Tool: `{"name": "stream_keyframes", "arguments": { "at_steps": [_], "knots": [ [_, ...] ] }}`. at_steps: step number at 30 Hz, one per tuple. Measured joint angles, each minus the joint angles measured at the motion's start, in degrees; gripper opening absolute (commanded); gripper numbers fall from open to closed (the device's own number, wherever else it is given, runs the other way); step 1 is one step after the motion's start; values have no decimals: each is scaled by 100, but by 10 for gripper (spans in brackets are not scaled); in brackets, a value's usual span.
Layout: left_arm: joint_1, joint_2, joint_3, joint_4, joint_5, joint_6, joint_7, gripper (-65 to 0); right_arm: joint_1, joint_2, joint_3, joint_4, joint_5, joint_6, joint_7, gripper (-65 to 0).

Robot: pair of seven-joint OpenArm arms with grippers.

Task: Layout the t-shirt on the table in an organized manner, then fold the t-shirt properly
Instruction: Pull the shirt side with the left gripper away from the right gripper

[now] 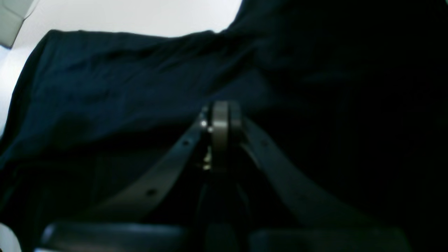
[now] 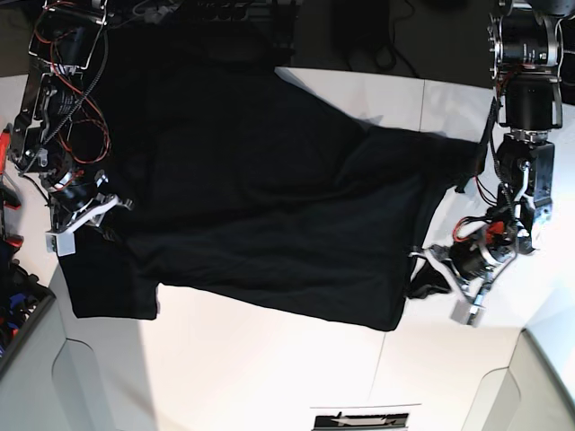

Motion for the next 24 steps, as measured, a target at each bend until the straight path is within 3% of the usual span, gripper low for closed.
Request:
{"name": "stream_keyframes", "arguments": {
  "at_steps": [7,13,19,24],
  "knots": [
    [-57,63,809,-898,48,-284,-9,-650,-614,-13,2,39,-22,-2,-76,-650],
    [-79,63,898,-1027,680,-280,-387,-650,-990,-9,2,66,-144,61,92,-650],
    [-146,-103,898,-1027,1285,146,-601,-650,-1023,24,2,76,-356,85,179,-650],
    [-271,-179,898,-1322,1368,125,-728,-650,-1014,24,2,76,-741,116,372,-650]
  ]
}}
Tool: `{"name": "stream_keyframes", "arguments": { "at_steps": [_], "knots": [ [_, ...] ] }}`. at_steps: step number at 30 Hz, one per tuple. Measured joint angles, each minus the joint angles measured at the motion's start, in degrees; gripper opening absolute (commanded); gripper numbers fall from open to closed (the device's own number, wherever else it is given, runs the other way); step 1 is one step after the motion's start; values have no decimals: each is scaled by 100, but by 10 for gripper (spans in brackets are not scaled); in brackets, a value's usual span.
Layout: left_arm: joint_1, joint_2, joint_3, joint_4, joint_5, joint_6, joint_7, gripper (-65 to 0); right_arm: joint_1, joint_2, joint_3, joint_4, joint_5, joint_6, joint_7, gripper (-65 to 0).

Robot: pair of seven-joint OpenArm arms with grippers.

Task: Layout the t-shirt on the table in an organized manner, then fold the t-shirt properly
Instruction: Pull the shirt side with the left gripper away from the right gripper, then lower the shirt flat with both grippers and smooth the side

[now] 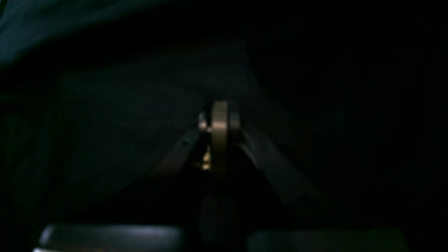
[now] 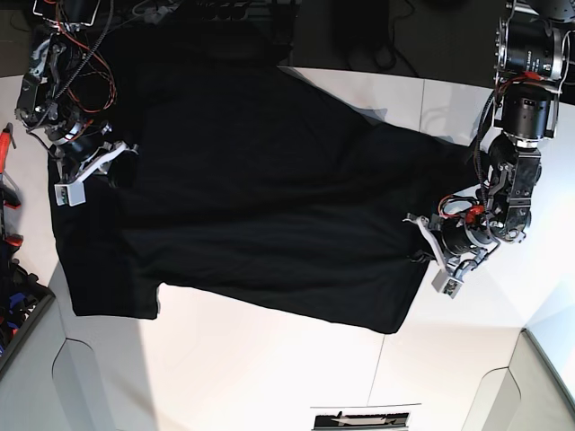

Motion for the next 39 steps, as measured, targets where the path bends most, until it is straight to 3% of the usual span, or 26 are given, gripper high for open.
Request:
{"name": "stream_keyframes", "arguments": {
  "at_steps": [4,11,19,23,26,29,32,36,39],
  "knots": [
    [-304,39,0,-514,-26,203,-85,-650,173,118,-4,-238,-151,33,140,-650],
    [-804,42,-7,-1440,101,125,-387,-650,1038,557,-7,-1576,17,146,350,-650],
    [-1113,52,0,-1604,343,323,-313,-650,1939,535,-101,-2205,0,-20,190,-650],
    [-1290,7,0,-1620,732,791,-90,-650,2227,542,-221,-2218,-199,-83,66,-650],
    [-1408,-138,0,-1615,682,822,120,-650,2396,555,-227,-2218,-173,-85,-26,-650],
    [-1401,-409,0,-1314,90,573,337,-650,2393,601,-227,-2083,70,-109,-142,-650],
    [-1246,-719,-2,-640,-715,186,824,-650,2238,678,-184,-1700,487,-131,-619,-650],
    [-741,-1029,2,236,-1847,-258,1580,-650,1690,726,-72,-1025,1003,-149,-1123,-650],
    [-162,-1266,17,833,-2391,-737,1709,-650,1176,695,-83,-645,1060,-118,-1147,-650]
  ]
}}
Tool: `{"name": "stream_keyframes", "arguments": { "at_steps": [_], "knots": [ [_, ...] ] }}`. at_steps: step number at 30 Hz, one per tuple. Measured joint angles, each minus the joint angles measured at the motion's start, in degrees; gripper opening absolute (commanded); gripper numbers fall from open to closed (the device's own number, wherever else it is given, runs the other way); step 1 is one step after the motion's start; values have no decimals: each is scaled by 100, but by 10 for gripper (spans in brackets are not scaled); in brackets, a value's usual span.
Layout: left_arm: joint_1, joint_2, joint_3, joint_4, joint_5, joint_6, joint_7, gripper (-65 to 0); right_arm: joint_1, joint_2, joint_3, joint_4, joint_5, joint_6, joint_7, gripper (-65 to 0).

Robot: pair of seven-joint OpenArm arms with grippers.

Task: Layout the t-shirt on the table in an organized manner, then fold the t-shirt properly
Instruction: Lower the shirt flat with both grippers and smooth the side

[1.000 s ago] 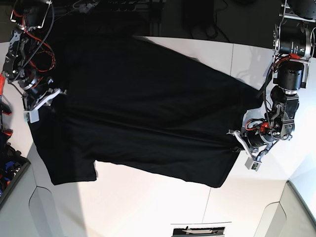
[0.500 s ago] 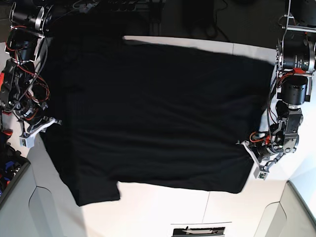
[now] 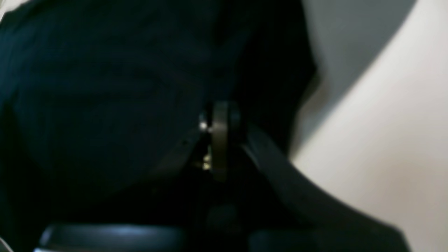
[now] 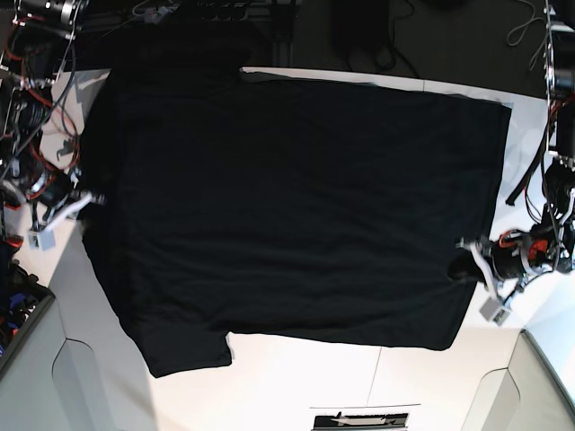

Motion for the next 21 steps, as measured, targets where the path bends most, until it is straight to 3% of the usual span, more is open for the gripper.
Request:
{"name": "stream_keyframes", "arguments": {
  "at_steps": [2,7,10,12,17,21],
  "knots": [
    [485,-140,-125,590,-181,-258,4,-650,-280,-17,26,236,2,-7,20,-650],
    [1683,-63,-487,1725,-13,-330,-162,-650,-1086,13,216,715,214,15,114,-650],
    [2118,-50,-485,1576,614,-313,-581,-650,-1379,-50,245,695,175,42,308,-650],
    [2269,-13,-503,1397,966,-293,-820,-650,-1333,-136,243,619,-26,68,398,-650],
    [2205,376,-549,1049,1366,-118,-1270,-650,-1296,-170,219,166,-251,203,1311,-650],
    [2111,638,-549,850,1714,103,-1626,-650,-931,-125,234,-295,-468,232,1434,-650]
  ]
}}
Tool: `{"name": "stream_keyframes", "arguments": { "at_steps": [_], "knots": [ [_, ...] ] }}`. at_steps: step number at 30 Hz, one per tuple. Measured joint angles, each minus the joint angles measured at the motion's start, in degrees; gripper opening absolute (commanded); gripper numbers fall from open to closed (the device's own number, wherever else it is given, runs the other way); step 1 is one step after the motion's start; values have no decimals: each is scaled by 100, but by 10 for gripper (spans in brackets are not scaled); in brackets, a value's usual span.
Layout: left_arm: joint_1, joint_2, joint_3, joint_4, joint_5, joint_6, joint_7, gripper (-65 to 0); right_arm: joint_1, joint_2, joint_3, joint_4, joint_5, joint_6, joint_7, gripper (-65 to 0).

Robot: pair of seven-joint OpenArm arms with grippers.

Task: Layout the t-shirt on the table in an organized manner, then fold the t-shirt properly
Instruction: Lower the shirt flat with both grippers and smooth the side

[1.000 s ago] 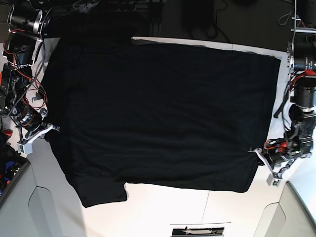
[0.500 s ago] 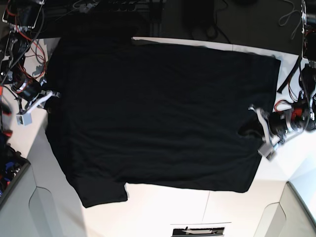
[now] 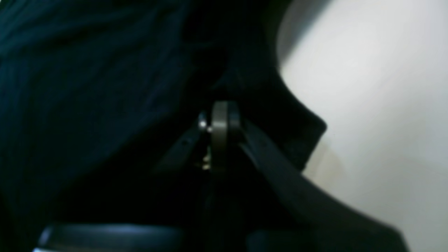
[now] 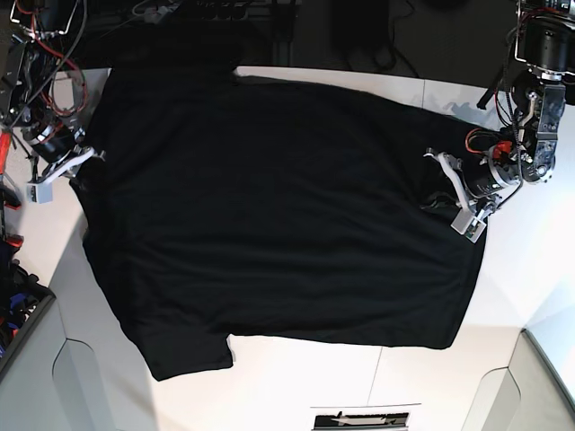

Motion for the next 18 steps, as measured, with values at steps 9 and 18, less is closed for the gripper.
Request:
{"name": "stream_keyframes", "arguments": {
  "at_steps": [9,18],
  "knots": [
    [-1119,457,2,-1130,407,81,-39,-650,1351,0,9,-1298,-540,-42,61,-650],
    [-1373,299,7,-1381,-385,-125,542,-650,1729,-2,2,-1392,-616,-153,-175,-650]
  ]
}}
